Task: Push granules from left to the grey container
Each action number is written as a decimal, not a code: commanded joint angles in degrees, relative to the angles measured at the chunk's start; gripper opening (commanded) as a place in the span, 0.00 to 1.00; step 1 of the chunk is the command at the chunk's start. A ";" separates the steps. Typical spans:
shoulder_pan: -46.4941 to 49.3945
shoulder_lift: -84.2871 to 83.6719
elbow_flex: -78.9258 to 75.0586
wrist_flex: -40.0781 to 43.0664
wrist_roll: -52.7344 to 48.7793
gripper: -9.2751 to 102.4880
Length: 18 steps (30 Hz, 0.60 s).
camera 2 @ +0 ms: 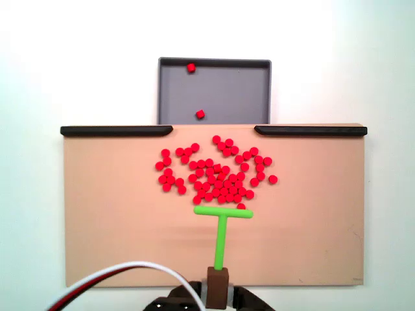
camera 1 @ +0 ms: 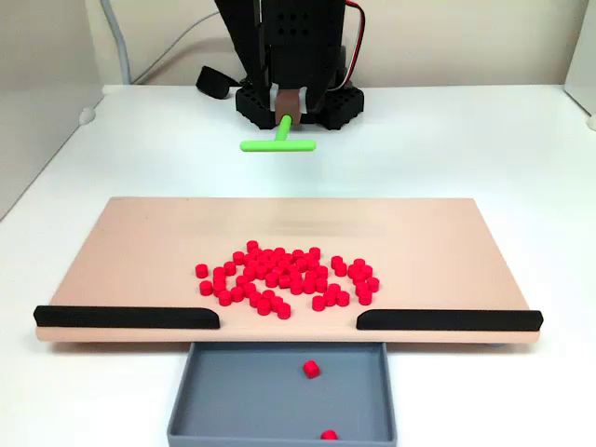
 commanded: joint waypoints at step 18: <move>-0.62 0.53 -0.70 -0.18 -0.18 0.08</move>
